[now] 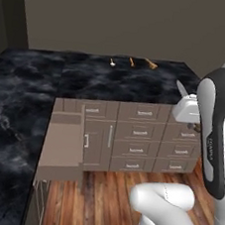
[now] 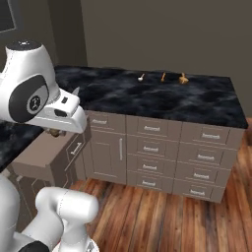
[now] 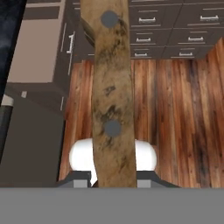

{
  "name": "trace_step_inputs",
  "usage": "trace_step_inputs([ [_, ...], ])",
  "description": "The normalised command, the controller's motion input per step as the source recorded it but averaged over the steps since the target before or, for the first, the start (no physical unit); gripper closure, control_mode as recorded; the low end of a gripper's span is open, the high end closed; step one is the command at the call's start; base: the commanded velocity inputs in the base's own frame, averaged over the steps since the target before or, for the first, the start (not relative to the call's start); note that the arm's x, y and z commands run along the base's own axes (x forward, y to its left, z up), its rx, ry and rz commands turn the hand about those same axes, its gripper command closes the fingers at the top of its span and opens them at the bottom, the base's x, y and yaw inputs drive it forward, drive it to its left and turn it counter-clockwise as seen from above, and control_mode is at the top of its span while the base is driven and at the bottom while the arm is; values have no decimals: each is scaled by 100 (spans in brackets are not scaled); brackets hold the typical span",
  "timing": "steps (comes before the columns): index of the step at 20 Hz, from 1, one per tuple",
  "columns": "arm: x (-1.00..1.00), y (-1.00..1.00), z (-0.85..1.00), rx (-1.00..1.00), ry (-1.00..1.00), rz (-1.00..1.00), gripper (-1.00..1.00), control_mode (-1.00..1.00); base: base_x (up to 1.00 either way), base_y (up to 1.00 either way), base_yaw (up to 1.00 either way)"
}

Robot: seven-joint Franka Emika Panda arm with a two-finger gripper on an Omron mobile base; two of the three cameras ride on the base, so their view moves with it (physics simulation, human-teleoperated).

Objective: Pick up the metallic utensils from the counter and place them in the open drawer. Make sure not to pick up any wooden utensils.

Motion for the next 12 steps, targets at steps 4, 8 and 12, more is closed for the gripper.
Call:
trace_step_inputs([
  [4,0,0,0,0,0,0,100,100,-5,42,0],
  [8,0,0,0,0,0,0,100,100,0,43,0],
  [12,13,39,-10,-1,2,0,100,-100,3,26,0],
])
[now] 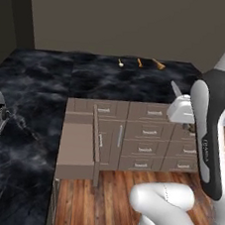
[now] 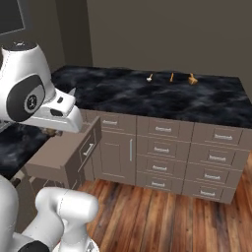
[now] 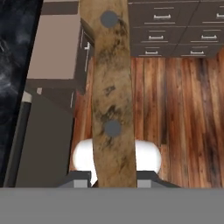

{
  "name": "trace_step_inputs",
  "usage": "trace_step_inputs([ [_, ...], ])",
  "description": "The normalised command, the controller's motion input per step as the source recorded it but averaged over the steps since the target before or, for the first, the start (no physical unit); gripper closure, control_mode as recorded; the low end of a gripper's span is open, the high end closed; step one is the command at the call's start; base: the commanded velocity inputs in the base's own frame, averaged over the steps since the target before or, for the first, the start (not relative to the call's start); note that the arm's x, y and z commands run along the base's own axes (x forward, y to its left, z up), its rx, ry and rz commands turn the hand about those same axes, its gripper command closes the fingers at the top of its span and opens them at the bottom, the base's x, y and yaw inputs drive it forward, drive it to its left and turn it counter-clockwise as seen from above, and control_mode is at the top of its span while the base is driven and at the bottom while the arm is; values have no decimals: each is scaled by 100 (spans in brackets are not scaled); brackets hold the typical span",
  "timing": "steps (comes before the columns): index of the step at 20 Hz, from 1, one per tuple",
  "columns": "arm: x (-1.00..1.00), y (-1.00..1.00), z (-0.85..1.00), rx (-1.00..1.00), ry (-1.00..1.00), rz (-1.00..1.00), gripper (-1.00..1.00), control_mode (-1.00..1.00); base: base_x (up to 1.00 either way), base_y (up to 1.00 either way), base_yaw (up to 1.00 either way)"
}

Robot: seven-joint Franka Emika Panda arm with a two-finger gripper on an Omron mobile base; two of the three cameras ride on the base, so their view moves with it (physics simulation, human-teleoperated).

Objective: Pick up the metallic utensils from the counter and place them in the open drawer. Make sure not to pick up any wooden utensils.

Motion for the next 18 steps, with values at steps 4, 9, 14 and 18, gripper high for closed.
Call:
trace_step_inputs([
  [4,62,100,-49,-4,9,0,100,-100,0,0,0],
  [9,75,85,-56,0,7,0,100,-100,0,0,0],
  [14,92,39,-59,0,0,0,100,-100,0,0,0],
  [18,100,20,-61,0,-7,0,100,-100,0,0,0],
])
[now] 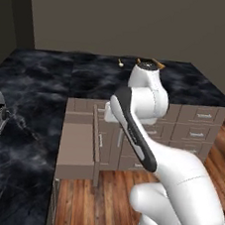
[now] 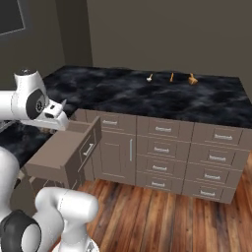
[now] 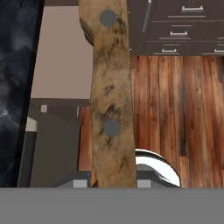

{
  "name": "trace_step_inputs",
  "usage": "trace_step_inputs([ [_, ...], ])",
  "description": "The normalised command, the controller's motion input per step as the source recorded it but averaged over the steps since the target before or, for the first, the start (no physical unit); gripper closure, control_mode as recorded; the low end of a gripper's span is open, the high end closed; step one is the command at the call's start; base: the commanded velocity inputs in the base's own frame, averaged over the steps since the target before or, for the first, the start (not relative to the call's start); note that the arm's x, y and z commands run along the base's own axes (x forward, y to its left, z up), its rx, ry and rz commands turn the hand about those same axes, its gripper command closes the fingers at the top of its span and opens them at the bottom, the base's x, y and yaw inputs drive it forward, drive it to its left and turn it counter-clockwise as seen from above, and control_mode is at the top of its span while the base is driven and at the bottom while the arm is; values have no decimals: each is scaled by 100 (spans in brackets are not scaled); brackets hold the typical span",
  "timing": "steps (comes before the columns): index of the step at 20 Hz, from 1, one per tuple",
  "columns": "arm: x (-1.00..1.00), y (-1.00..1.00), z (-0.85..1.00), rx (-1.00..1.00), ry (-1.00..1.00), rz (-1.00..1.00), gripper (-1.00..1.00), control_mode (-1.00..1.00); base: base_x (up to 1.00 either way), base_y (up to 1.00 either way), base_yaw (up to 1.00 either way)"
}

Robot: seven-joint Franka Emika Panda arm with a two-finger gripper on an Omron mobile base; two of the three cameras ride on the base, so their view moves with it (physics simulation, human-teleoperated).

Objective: Pick up the metallic utensils from the counter and place them in the open drawer. Make sure not to pick up any wooden utensils.

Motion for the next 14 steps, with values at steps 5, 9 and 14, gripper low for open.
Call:
trace_step_inputs([
  [5,94,29,-78,0,-1,0,100,-100,0,0,0],
  [9,72,21,-98,1,1,4,100,-100,0,0,0],
  [14,65,0,-69,1,19,17,100,-100,0,0,0],
])
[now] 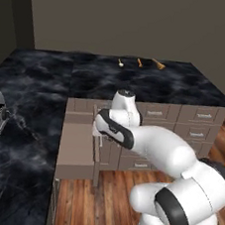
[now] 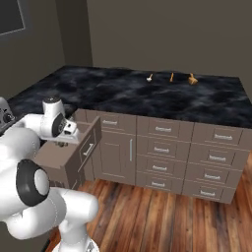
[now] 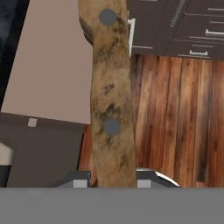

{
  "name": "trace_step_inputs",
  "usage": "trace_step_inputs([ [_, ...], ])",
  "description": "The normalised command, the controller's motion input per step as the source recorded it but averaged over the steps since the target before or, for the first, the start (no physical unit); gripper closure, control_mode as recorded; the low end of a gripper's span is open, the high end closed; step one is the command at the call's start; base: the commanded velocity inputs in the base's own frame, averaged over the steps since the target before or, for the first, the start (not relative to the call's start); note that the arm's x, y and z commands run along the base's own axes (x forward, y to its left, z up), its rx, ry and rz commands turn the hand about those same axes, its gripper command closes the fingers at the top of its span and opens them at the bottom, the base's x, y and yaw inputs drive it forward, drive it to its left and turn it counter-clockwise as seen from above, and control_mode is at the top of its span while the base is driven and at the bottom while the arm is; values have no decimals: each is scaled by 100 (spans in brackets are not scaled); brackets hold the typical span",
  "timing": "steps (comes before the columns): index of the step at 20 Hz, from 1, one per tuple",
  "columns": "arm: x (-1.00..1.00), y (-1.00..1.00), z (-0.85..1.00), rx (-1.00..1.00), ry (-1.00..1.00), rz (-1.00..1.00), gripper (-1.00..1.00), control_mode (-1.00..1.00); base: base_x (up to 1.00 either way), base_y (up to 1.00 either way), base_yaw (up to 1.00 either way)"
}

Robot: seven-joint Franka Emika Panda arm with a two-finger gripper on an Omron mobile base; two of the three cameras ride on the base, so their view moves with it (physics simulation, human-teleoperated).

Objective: Pick up the metallic utensils from the counter and place them in the open drawer. Make sure not to pick up any wooden utensils.

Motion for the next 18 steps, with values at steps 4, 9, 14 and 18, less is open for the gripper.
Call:
trace_step_inputs([
  [4,44,11,-33,0,18,12,100,-100,0,0,0],
  [9,51,17,-16,0,2,5,100,-100,0,0,0],
  [14,59,29,-11,-4,1,3,100,-100,0,0,0],
  [18,65,13,-48,-2,21,0,100,-100,0,0,0],
])
